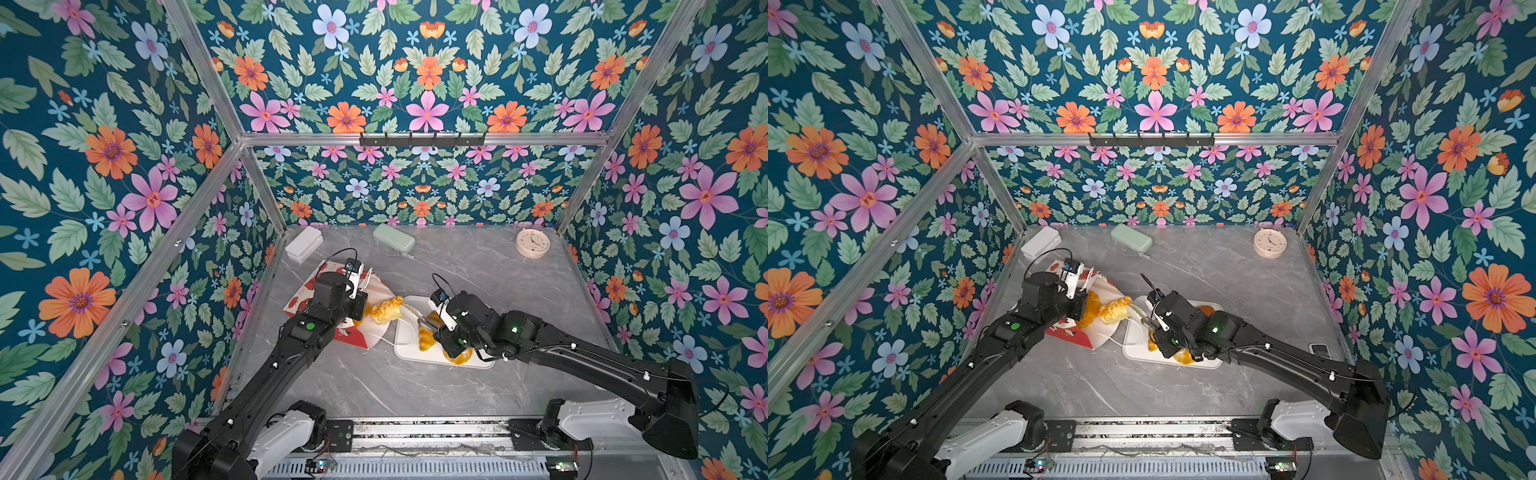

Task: Take the fake bread out of the paper bag
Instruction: 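Close the tongs on the pale twisted pastry and lift it out, then lower the twisted pastry onto the tray and open the tongs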

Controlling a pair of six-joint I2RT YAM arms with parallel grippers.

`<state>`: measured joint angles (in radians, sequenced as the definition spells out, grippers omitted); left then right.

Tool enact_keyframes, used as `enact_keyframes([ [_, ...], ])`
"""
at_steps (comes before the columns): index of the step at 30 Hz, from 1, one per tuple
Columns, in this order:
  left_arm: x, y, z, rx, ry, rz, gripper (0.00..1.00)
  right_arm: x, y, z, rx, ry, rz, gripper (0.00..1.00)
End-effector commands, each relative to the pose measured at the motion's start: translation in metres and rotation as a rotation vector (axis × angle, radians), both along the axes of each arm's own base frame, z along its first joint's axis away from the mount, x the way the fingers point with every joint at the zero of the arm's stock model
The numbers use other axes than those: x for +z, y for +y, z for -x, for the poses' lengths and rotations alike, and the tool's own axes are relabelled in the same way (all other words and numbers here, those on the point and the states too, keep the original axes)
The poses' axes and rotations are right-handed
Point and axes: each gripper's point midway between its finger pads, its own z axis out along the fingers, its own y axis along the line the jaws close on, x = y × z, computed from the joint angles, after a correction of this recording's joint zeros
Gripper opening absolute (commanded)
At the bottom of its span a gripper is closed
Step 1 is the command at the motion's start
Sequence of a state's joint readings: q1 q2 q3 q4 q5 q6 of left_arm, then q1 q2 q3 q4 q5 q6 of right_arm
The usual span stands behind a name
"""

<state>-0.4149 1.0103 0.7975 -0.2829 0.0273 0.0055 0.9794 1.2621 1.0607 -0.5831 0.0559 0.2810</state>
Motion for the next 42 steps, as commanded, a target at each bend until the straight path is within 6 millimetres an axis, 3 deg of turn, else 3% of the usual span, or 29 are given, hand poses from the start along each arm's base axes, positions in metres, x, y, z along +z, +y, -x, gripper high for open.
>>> enact_keyframes([
  [1, 0.009, 0.002, -0.004, 0.02, -0.029, 0.01, 0.0, 0.009, -0.011, -0.006, -0.026, -0.057, 0.015, 0.16],
  [8, 0.006, 0.004, -0.005, 0.026, -0.024, 0.004, 0.0, 0.017, -0.052, -0.008, -0.081, -0.088, 0.05, 0.17],
  [12, 0.005, 0.009, -0.006, 0.048, -0.022, -0.009, 0.0, 0.015, -0.066, -0.017, -0.1, -0.081, 0.05, 0.17],
  [18, 0.008, 0.014, -0.005, 0.066, -0.029, -0.017, 0.0, -0.002, -0.063, -0.031, -0.079, -0.069, 0.094, 0.17],
  [29, 0.016, 0.018, 0.001, 0.067, -0.058, -0.006, 0.0, -0.016, -0.046, -0.044, 0.058, -0.098, 0.154, 0.16],
  [36, 0.019, 0.018, 0.003, 0.064, -0.066, 0.0, 0.0, -0.033, -0.047, -0.053, 0.053, -0.055, 0.201, 0.16],
  [42, 0.02, 0.018, 0.003, 0.06, -0.069, 0.003, 0.0, -0.048, -0.05, -0.055, 0.026, -0.018, 0.236, 0.22],
])
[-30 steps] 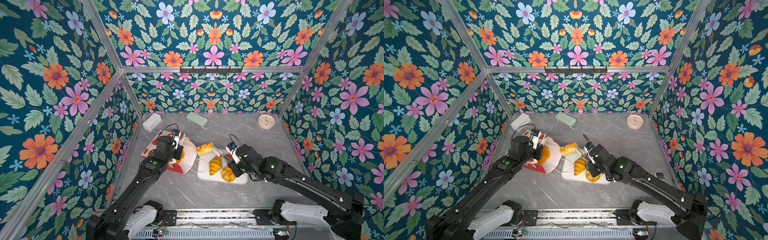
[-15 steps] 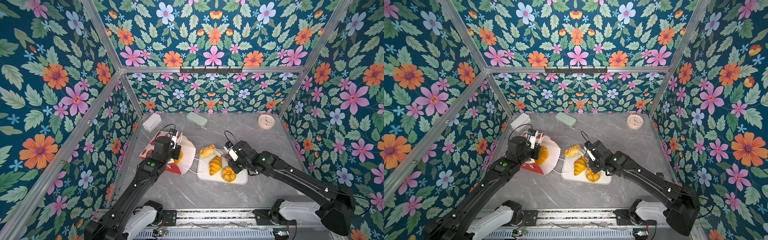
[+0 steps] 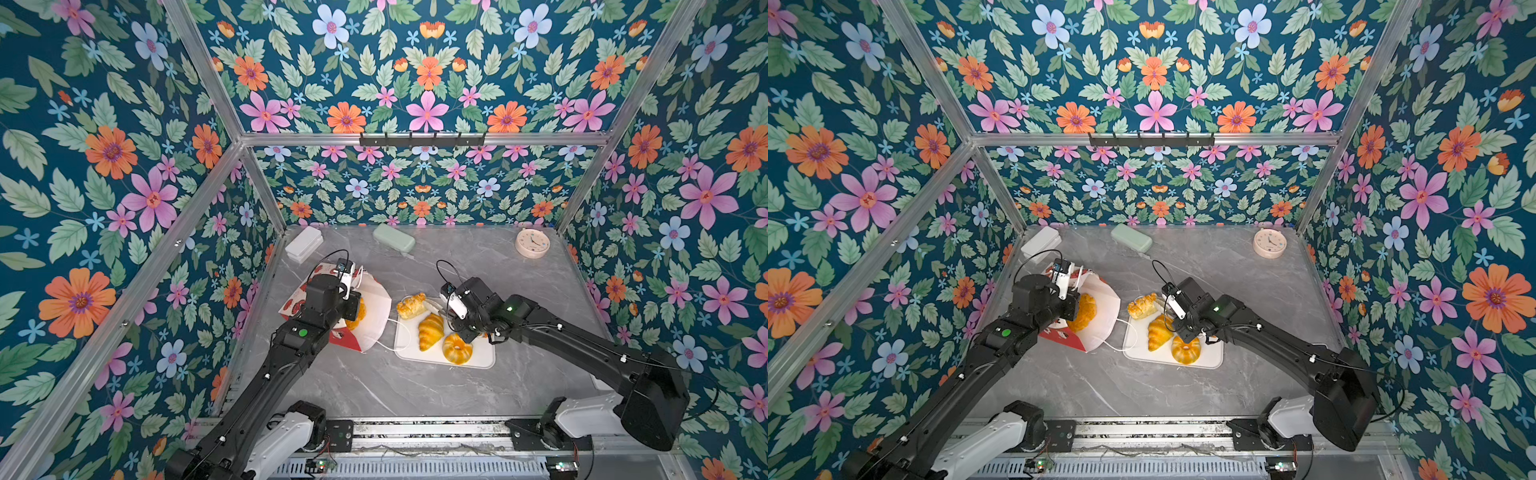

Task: Take the fake bread out of the paper bag
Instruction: 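Lower the twisted pastry onto the tray and open the tongs, then reach the right tongs back into the bag toward the large yellow bread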

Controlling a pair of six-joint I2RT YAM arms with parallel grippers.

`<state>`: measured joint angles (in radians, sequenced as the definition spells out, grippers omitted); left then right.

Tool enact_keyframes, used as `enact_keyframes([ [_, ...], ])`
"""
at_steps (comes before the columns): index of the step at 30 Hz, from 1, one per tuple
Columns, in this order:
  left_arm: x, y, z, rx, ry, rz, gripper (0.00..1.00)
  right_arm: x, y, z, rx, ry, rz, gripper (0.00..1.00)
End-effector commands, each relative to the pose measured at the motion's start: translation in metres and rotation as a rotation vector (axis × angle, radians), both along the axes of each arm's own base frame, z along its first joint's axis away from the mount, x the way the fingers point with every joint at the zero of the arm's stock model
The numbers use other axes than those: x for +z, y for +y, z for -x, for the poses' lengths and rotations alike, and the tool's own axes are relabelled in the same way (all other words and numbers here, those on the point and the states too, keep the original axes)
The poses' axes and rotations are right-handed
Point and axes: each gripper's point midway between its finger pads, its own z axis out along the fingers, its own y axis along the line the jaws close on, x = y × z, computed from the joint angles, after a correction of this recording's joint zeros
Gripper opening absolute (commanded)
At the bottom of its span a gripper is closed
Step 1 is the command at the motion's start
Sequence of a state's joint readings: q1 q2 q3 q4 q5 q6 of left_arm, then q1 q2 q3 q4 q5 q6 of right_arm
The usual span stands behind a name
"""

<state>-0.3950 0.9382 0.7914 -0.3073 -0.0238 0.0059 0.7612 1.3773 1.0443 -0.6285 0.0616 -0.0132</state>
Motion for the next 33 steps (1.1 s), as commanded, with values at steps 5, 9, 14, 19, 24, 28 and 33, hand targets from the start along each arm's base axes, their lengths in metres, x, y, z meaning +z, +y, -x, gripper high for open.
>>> enact_keyframes([
  [5, 0.004, -0.001, -0.002, -0.003, -0.016, 0.011, 0.0, 0.002, 0.002, -0.001, -0.022, -0.001, -0.022, 0.31],
  [9, 0.003, -0.002, -0.002, -0.006, -0.014, 0.011, 0.0, 0.004, -0.003, 0.002, -0.044, -0.003, -0.031, 0.36],
  [14, 0.003, -0.003, -0.002, -0.012, -0.011, 0.013, 0.0, 0.012, -0.01, 0.003, -0.081, -0.028, -0.066, 0.37],
  [19, 0.003, -0.004, -0.003, -0.015, -0.009, 0.015, 0.0, 0.023, -0.011, 0.003, -0.097, -0.054, -0.117, 0.38],
  [24, 0.003, -0.004, -0.003, -0.014, -0.011, 0.014, 0.0, 0.049, 0.002, 0.003, -0.078, -0.095, -0.237, 0.38],
  [28, 0.003, -0.004, -0.004, -0.014, -0.011, 0.014, 0.0, 0.085, 0.033, 0.014, -0.014, -0.08, -0.409, 0.38],
  [33, 0.001, -0.004, -0.004, -0.016, -0.007, 0.01, 0.0, 0.103, 0.079, 0.034, 0.089, 0.006, -0.533, 0.38],
])
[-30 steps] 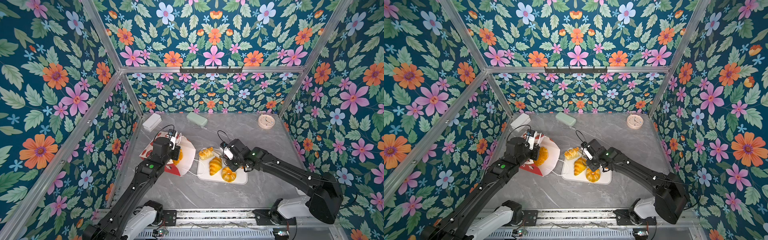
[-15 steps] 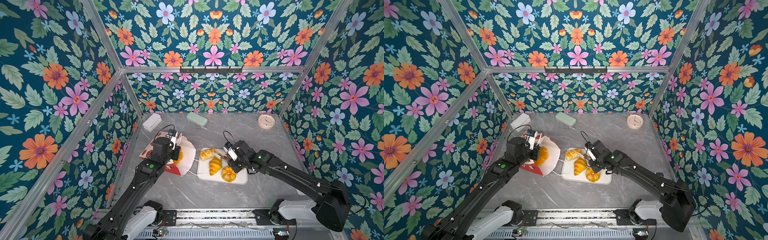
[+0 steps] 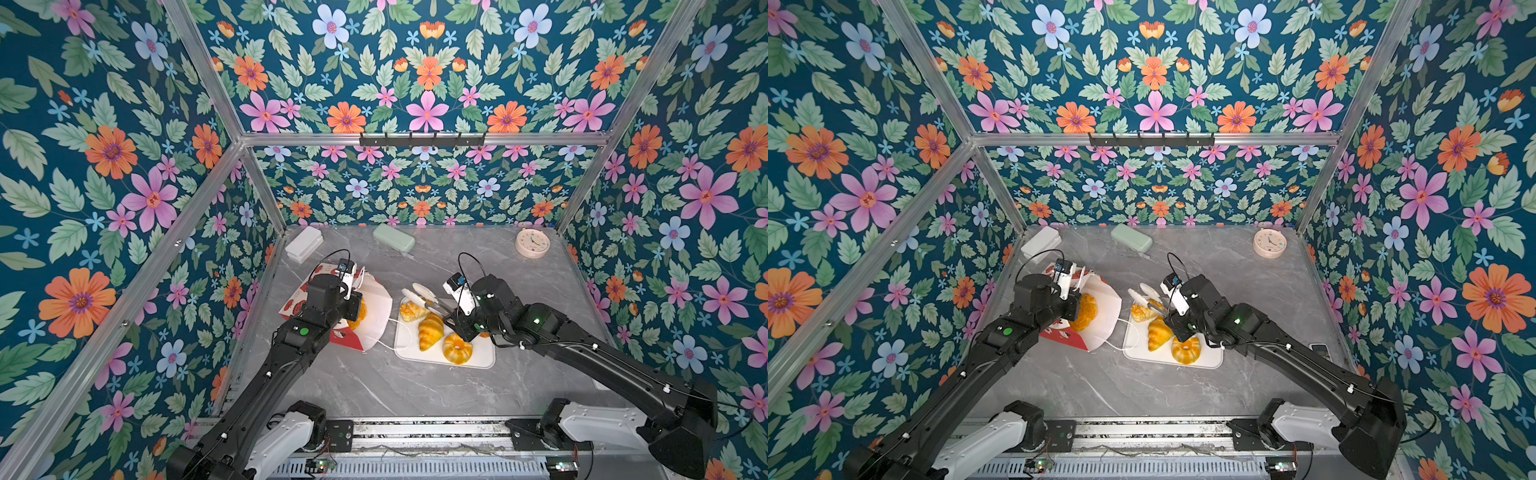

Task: Take the fake bread out of the paper bag
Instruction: 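Reach the right tongs back into the bag toward the large yellow bread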

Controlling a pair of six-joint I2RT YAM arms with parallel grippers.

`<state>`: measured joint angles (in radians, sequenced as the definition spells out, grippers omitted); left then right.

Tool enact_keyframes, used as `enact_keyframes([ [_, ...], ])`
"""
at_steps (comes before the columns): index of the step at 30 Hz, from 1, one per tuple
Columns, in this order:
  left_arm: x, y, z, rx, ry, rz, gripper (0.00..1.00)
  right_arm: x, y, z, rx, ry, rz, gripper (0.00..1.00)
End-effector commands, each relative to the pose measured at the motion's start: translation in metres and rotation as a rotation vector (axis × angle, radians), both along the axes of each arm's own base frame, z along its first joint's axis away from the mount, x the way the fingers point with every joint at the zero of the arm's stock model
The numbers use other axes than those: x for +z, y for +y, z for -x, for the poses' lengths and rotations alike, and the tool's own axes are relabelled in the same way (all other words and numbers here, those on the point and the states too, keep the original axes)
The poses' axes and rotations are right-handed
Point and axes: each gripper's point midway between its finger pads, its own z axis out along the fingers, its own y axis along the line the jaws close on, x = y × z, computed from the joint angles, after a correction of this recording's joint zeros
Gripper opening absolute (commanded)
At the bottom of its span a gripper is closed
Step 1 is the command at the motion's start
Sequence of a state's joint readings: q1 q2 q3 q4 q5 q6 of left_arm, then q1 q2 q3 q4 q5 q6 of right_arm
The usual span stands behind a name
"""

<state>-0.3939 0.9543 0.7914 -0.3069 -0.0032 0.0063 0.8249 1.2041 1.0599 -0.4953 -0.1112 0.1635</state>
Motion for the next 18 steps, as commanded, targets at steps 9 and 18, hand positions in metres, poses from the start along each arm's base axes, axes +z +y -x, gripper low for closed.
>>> enact_keyframes([
  [9, 0.005, -0.001, -0.003, -0.004, -0.024, 0.008, 0.0, -0.016, 0.082, 0.013, 0.134, 0.273, -0.188, 0.39],
  [18, 0.006, -0.004, -0.002, -0.016, -0.022, 0.015, 0.0, -0.049, 0.109, 0.006, 0.116, 0.434, -0.2, 0.39],
])
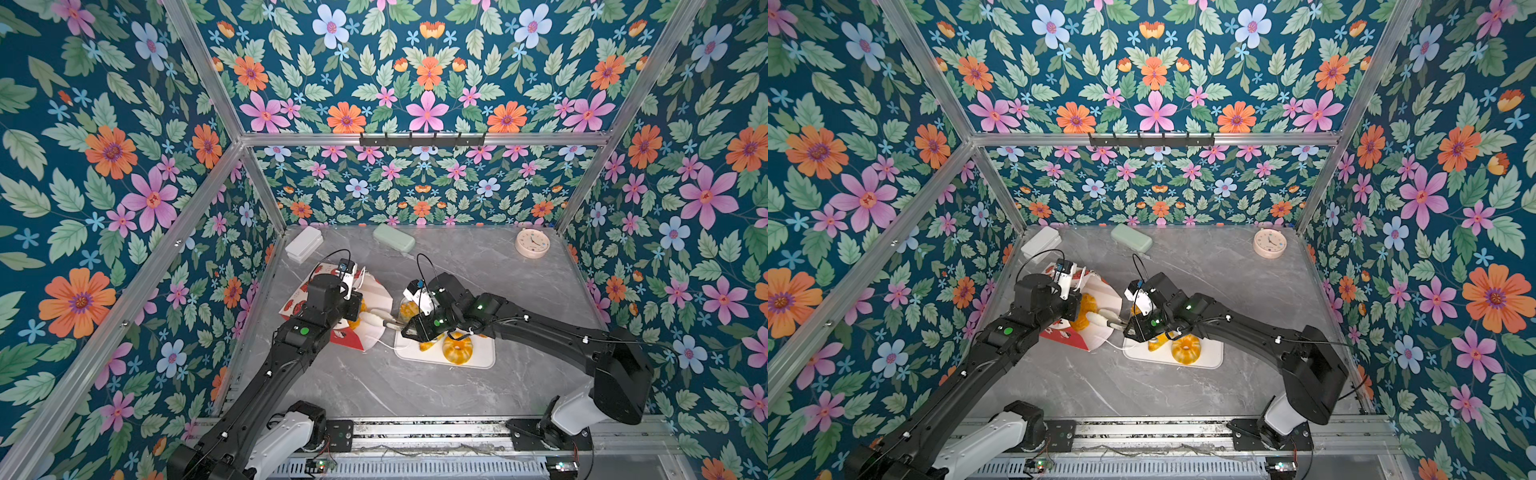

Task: Take the fake bread out of the paper bag
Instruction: 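Reach the right tongs back into the bag toward the large yellow bread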

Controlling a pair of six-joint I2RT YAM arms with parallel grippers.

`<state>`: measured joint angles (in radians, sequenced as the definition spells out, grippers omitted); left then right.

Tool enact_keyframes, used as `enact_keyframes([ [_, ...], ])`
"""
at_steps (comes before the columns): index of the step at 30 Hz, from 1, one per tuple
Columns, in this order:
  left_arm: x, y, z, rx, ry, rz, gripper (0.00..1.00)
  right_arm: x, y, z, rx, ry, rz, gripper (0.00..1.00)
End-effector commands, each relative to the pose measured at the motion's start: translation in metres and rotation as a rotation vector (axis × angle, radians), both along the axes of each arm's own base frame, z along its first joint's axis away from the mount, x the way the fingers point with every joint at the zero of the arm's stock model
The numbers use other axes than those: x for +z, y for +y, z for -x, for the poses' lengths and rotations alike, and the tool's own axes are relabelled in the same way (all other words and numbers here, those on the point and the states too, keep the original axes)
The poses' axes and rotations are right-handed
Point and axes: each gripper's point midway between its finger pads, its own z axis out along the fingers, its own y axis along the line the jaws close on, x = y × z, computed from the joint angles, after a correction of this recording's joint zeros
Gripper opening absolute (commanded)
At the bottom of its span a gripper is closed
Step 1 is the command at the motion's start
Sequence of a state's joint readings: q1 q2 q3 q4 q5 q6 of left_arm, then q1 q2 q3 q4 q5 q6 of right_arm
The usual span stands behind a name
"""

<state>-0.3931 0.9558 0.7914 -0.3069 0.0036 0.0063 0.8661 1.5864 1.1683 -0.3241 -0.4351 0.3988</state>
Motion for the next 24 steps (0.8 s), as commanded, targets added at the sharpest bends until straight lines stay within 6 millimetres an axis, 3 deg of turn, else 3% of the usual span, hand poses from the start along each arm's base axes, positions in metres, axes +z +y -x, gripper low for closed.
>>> enact_keyframes([
  [1, 0.006, -0.002, -0.002, -0.01, -0.024, 0.013, 0.0, 0.006, 0.015, -0.003, -0.005, 0.044, -0.063, 0.39],
  [12, 0.006, -0.003, -0.002, -0.012, -0.023, 0.013, 0.0, -0.006, 0.01, -0.018, -0.065, 0.103, -0.079, 0.42],
  [13, 0.005, -0.003, -0.002, -0.013, -0.022, 0.013, 0.0, -0.02, 0.011, -0.02, -0.067, 0.131, -0.062, 0.42],
  [14, 0.005, -0.003, -0.002, -0.012, -0.021, 0.013, 0.0, -0.022, 0.011, -0.022, -0.07, 0.139, -0.068, 0.42],
  [24, 0.004, -0.003, -0.002, -0.014, -0.018, 0.012, 0.0, -0.022, 0.019, -0.031, -0.075, 0.144, -0.115, 0.43],
])
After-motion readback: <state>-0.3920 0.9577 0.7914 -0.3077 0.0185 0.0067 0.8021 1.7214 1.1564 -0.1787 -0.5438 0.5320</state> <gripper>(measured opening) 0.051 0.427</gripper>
